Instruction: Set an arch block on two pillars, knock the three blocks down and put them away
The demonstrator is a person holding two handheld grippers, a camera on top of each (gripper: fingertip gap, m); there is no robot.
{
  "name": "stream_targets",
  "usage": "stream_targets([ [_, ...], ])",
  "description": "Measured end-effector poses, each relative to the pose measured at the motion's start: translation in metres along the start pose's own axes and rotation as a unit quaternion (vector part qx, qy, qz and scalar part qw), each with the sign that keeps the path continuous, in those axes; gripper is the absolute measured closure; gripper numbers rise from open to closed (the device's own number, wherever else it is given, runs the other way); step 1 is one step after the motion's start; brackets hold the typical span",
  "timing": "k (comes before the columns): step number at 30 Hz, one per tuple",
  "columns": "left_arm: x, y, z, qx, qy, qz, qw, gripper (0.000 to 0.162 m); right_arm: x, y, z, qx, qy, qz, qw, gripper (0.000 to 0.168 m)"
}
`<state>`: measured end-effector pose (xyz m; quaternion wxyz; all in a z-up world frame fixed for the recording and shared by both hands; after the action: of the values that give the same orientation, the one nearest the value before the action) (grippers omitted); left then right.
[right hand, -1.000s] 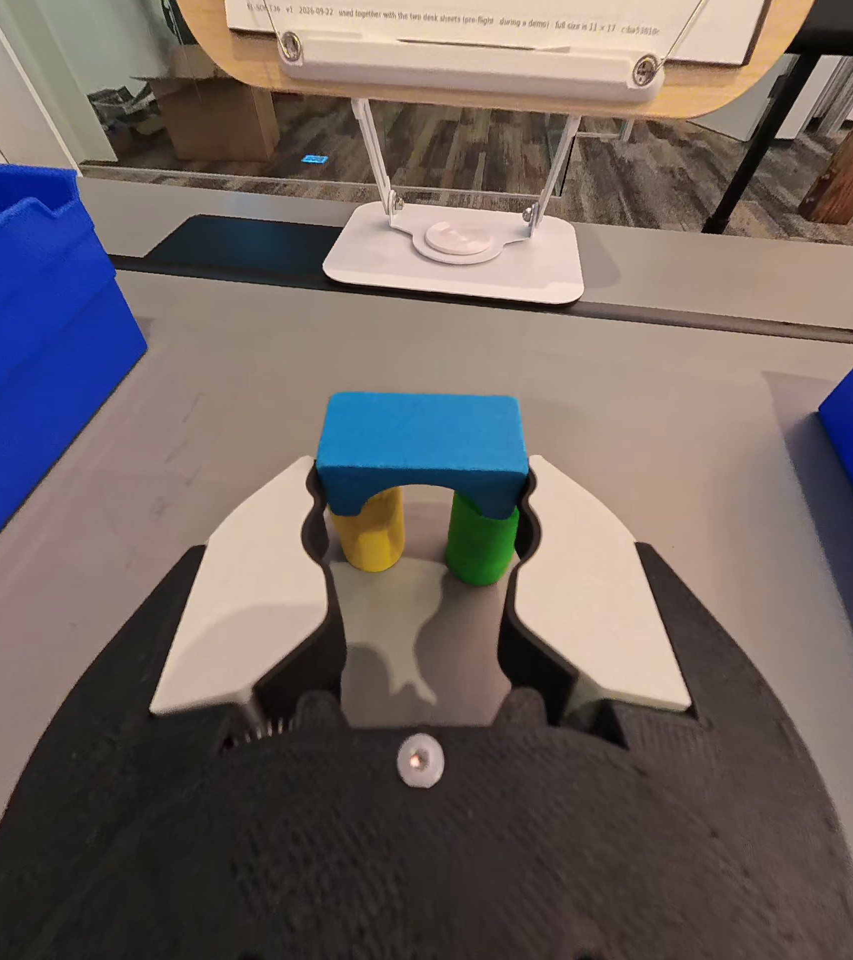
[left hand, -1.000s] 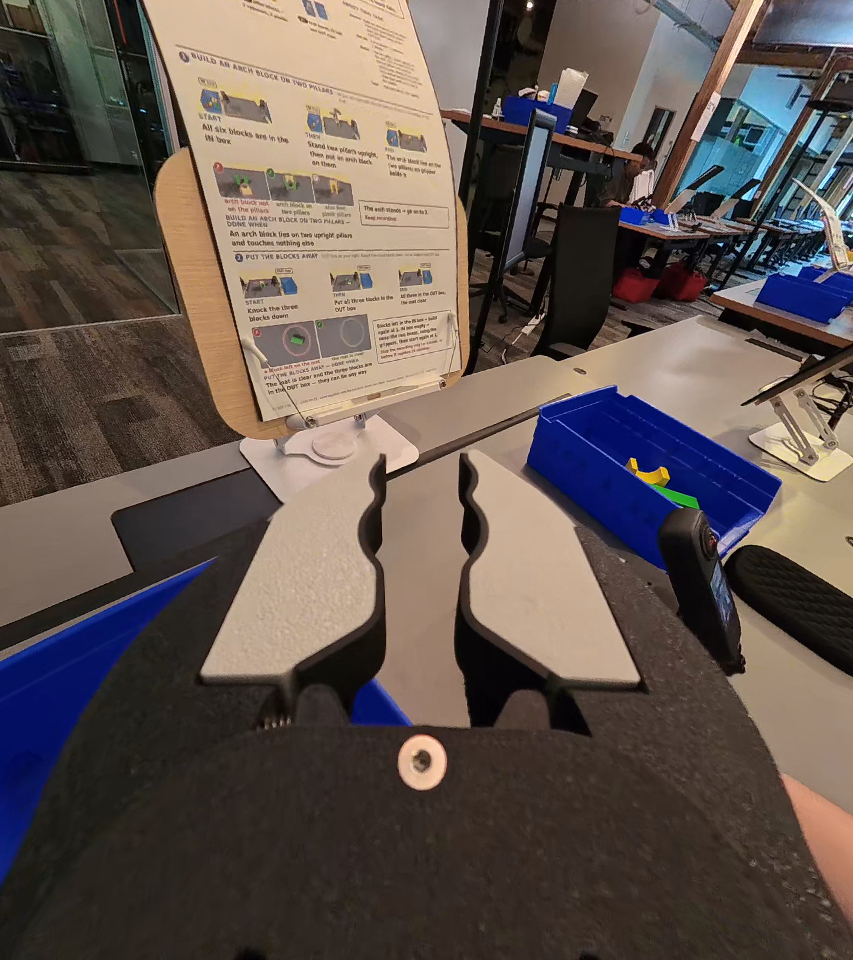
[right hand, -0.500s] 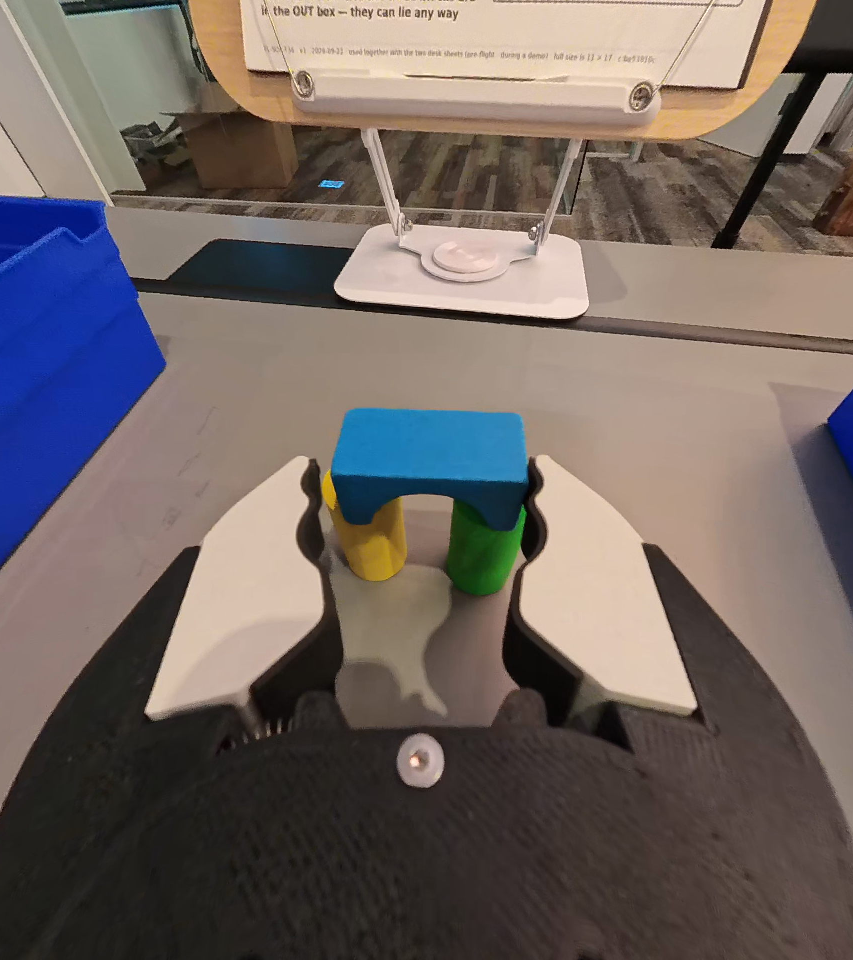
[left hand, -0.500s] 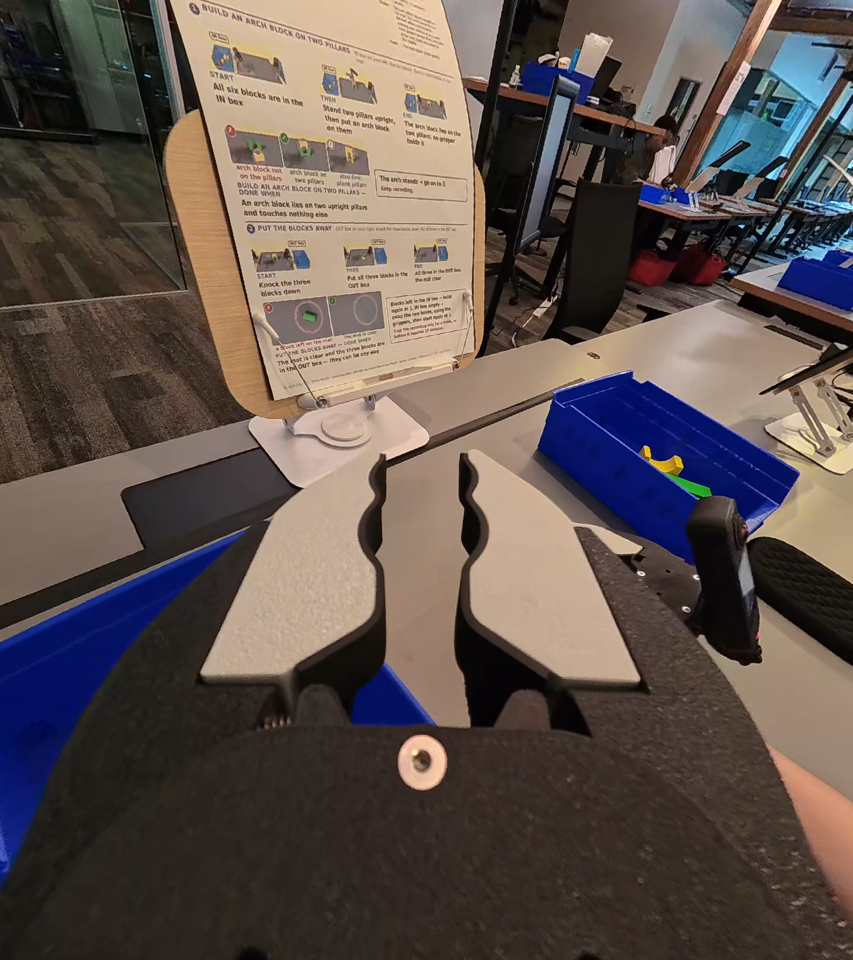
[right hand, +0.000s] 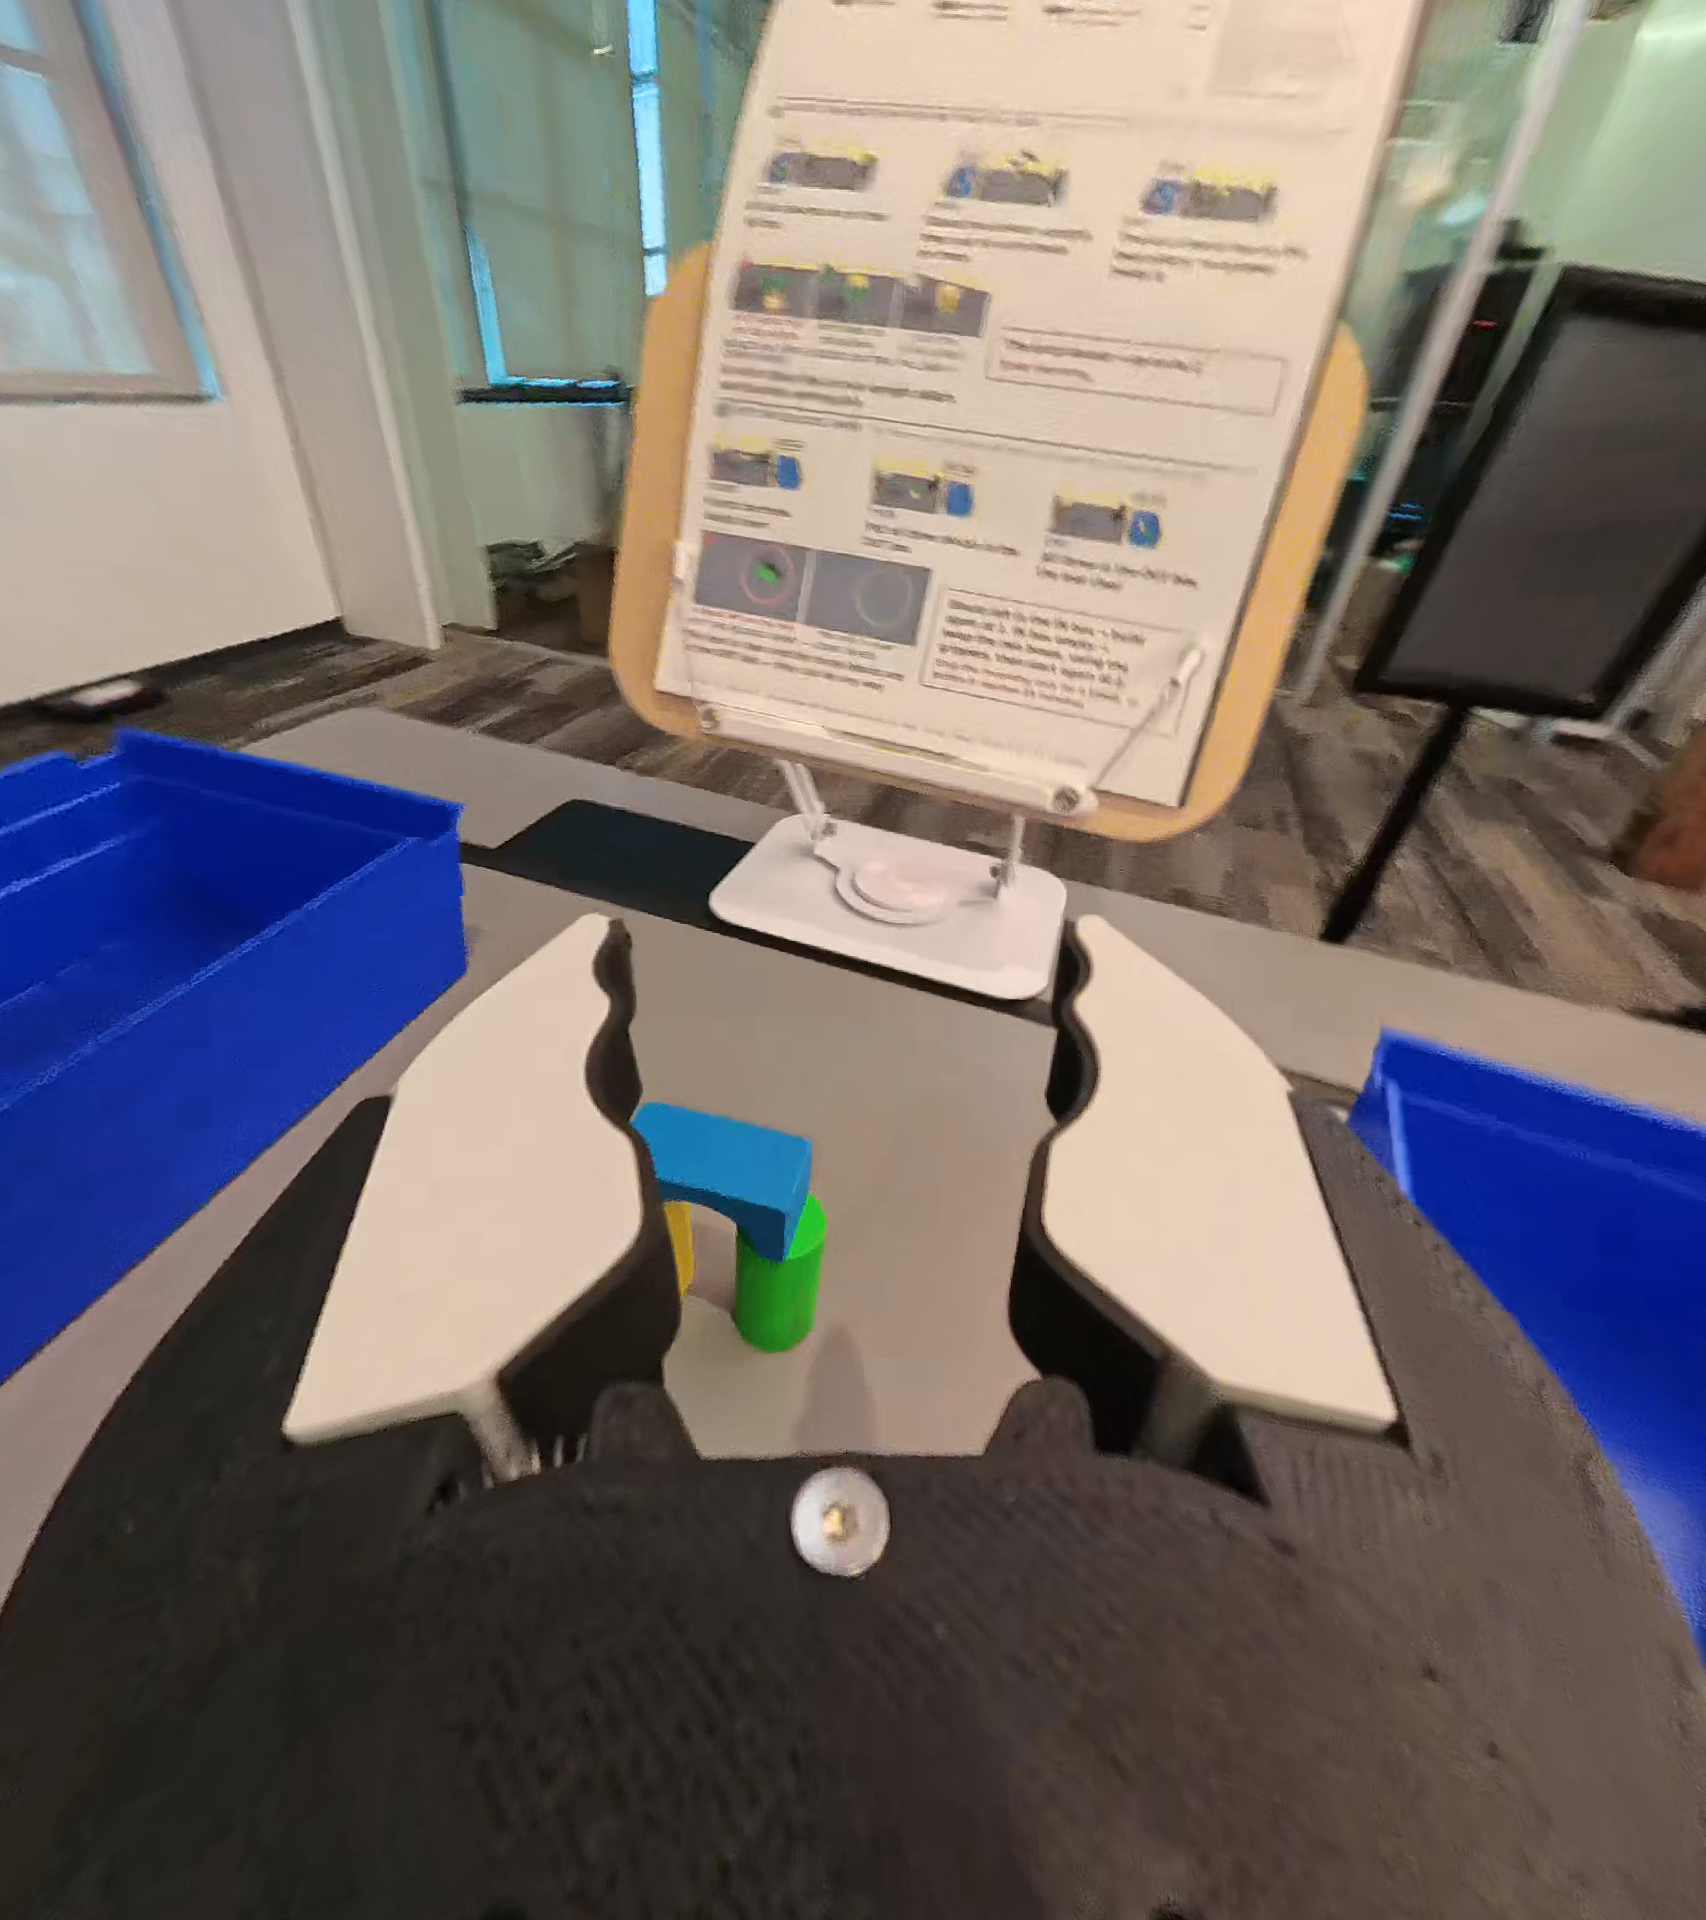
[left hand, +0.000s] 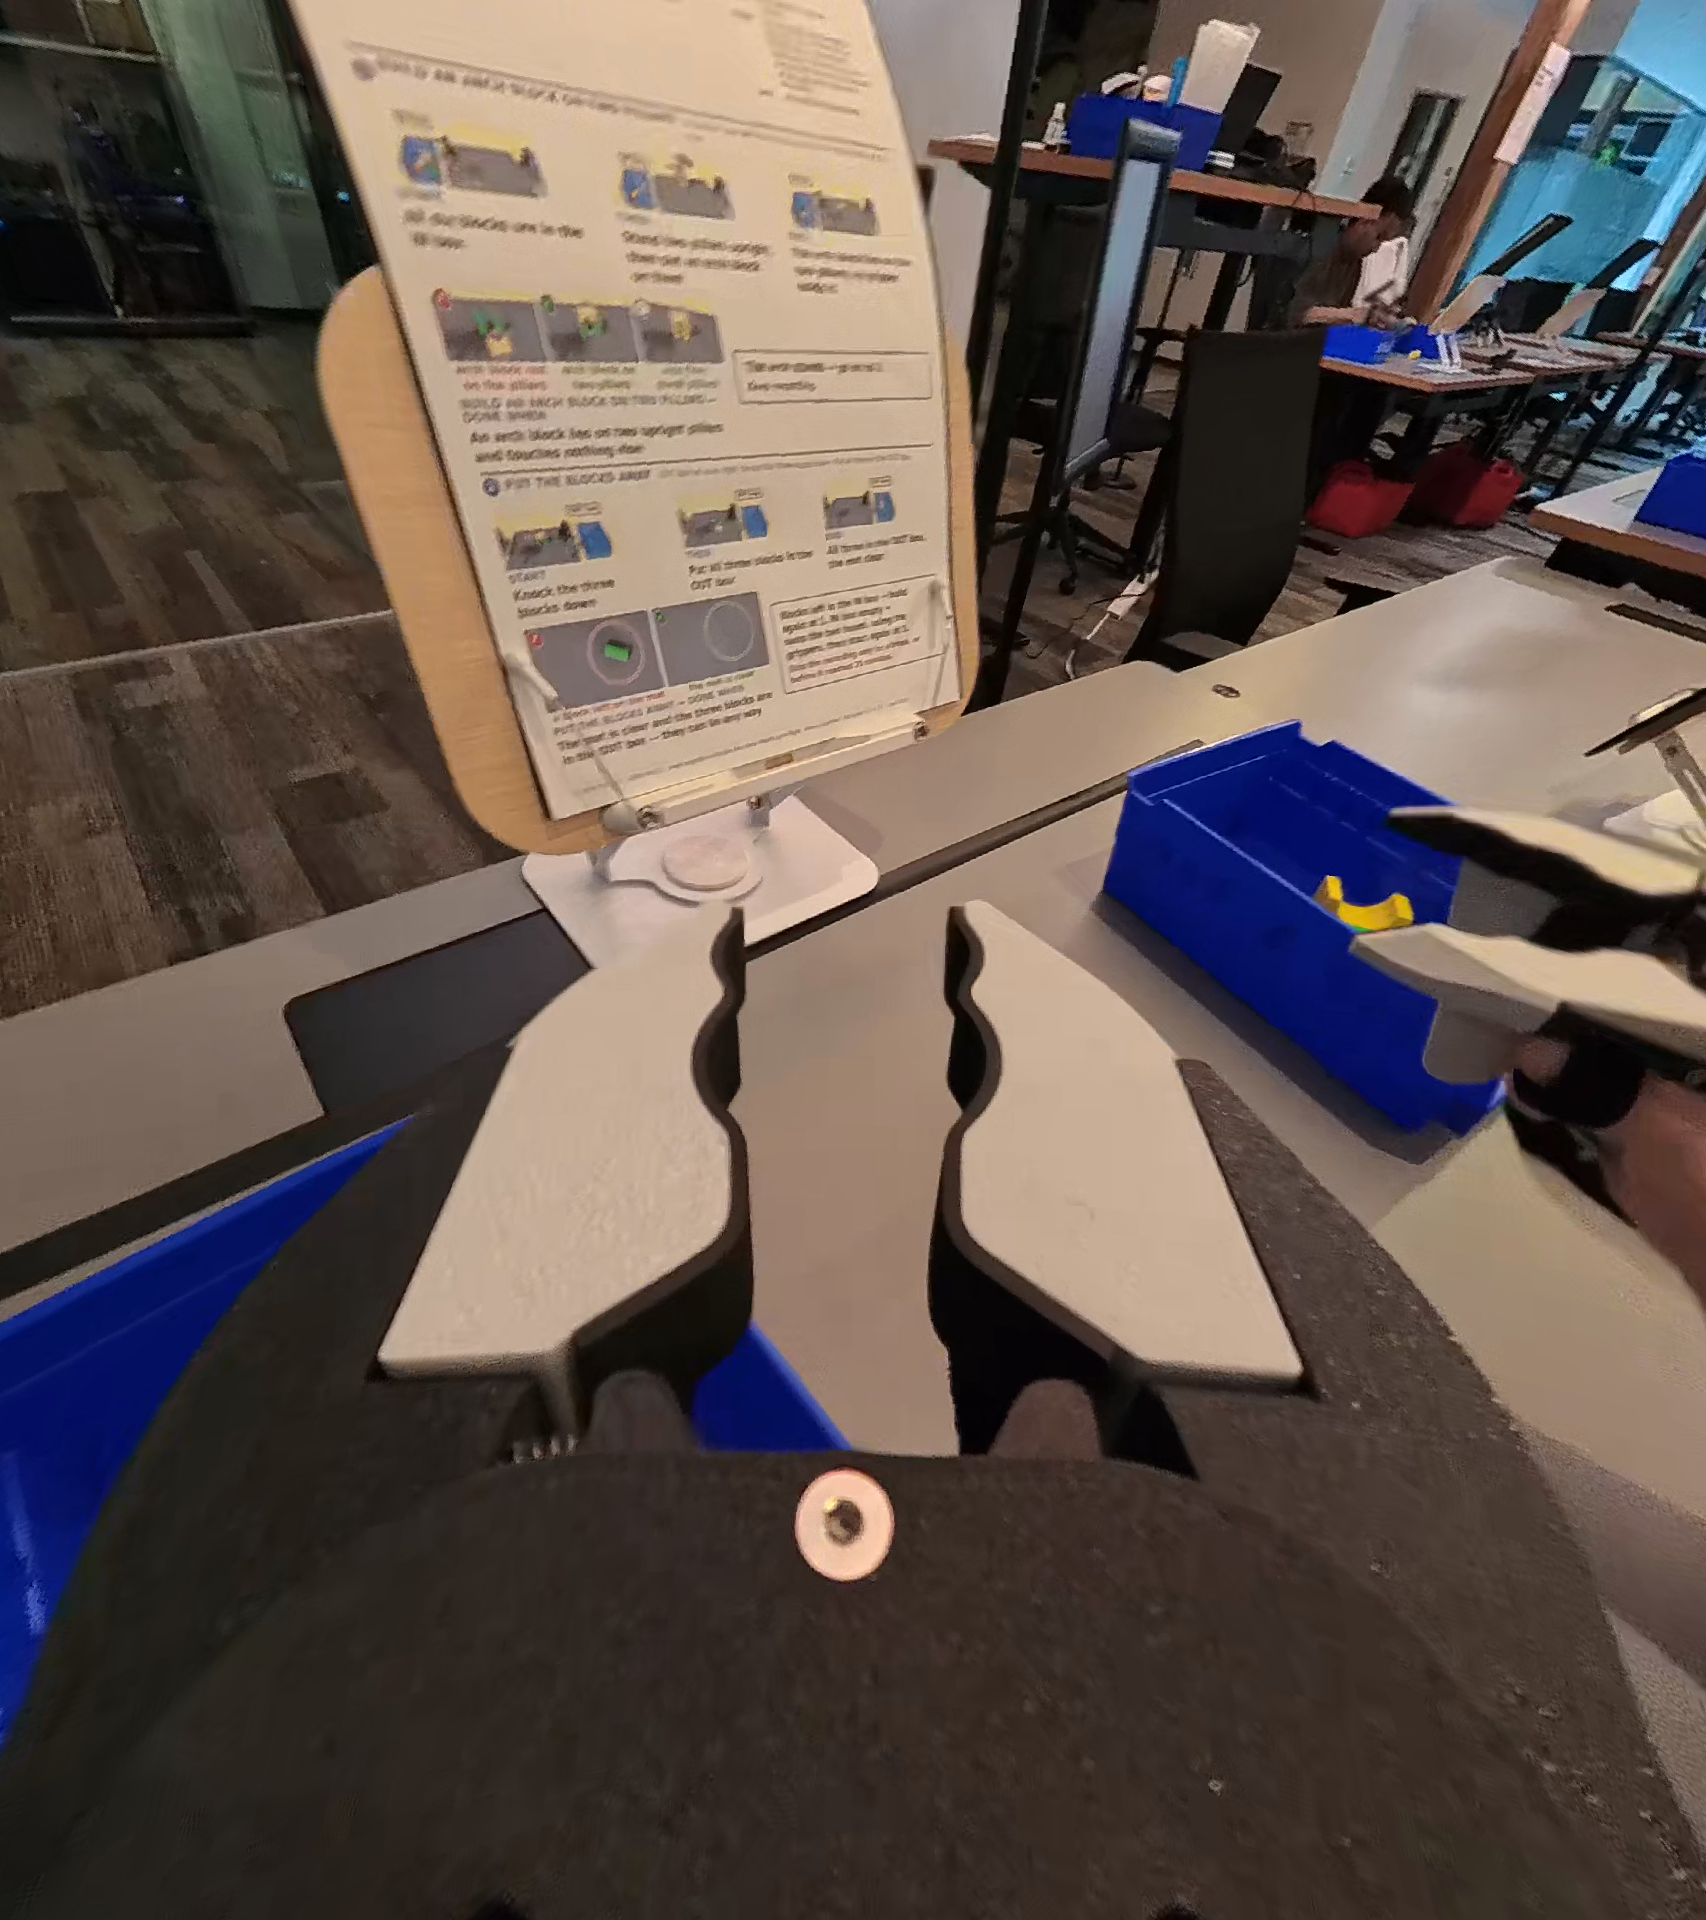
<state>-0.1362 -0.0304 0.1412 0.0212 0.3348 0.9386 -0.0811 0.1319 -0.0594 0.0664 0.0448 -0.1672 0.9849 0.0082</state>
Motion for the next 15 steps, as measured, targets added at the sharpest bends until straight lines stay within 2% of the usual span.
stream_targets([
  [3,-0.022,0.010,-0.003,-0.008,0.020,0.022,1.000,0.120,-0.009,0.003,-0.010,0.042,-0.028,-0.081,0.995,0.090],
  [6,-0.042,0.023,-0.002,-0.007,0.028,0.031,0.999,0.121,-0.016,0.007,0.003,0.117,-0.043,-0.158,0.980,0.092],
  [9,-0.058,0.035,-0.001,-0.015,0.032,0.038,0.999,0.122,-0.017,0.009,0.019,0.149,-0.075,-0.223,0.960,0.111],
  [11,-0.063,0.042,0.004,0.000,0.044,0.034,0.998,0.122,-0.008,0.010,0.040,0.178,-0.095,-0.284,0.937,0.120],
  [13,-0.062,0.049,0.010,0.017,0.057,0.014,0.998,0.122,-0.002,0.014,0.067,0.204,-0.116,-0.298,0.925,0.128],
  [15,-0.059,0.054,0.014,0.026,0.063,-0.005,0.998,0.122,-0.002,0.024,0.091,0.226,-0.142,-0.260,0.928,0.135],
])
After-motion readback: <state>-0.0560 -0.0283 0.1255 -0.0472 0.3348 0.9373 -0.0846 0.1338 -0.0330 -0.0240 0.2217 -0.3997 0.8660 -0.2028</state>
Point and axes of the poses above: each gripper's, where its closed fingertips meet, y out along the fingers, z out of its underside, x = y × z across the jaws, the point moved 4 cm from there along -y, back along the fingers, and after that the axes turned 3 degrees about -x, right-handed, at the moved point
